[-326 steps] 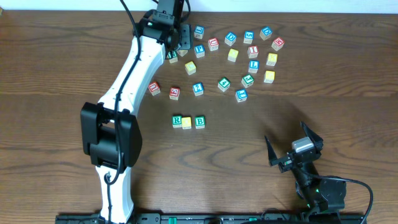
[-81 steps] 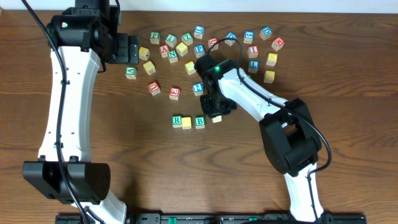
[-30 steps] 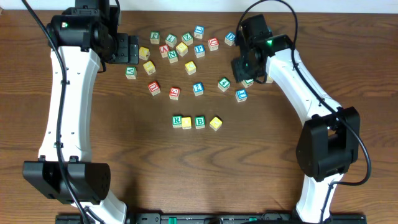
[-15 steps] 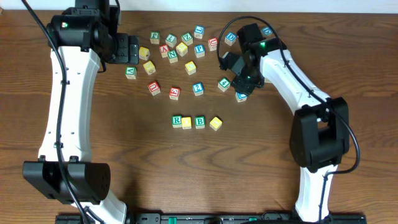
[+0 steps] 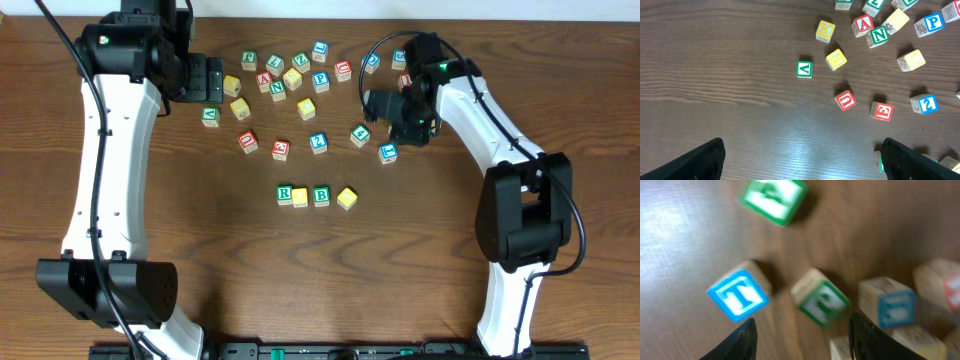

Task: Spell out ROBOT
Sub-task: 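Move the right gripper to the blue T block and grasp it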

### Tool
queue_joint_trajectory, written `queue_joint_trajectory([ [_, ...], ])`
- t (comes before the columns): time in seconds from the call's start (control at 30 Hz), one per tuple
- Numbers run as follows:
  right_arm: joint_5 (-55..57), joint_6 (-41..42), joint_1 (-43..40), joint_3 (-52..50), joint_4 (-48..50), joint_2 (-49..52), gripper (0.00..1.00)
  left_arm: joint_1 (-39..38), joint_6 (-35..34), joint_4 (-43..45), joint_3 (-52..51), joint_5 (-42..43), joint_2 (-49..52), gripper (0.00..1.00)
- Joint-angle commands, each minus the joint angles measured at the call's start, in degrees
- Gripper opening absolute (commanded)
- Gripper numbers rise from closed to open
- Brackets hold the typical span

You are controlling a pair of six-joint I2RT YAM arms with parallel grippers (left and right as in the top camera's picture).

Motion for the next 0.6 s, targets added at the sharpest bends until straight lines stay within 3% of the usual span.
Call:
queue_joint_trajectory([
  [0.0,-4.5,-10.3,0.5,-3.3,-0.4,0.6,0.53,0.0,0.6,-0.2,-0.1,-0.3,0.2,0.98],
  [0.07,-4.5,-13.9,0.8,-5.9,-0.1,0.6,0.51,0.0,0.6,-0.2,-0.1,-0.3,0.2,0.98],
  [0.33,-7.7,-14.3,0.8,-7.4,1.5,0.6,0.50,0.0,0.6,-0.2,-0.1,-0.3,0.2,0.98],
  [0.57,-9.9,-14.3,0.8,-8.1,2.6,0.7,0.41,0.0,0.6,-0.2,-0.1,-0.3,0.2,0.98],
])
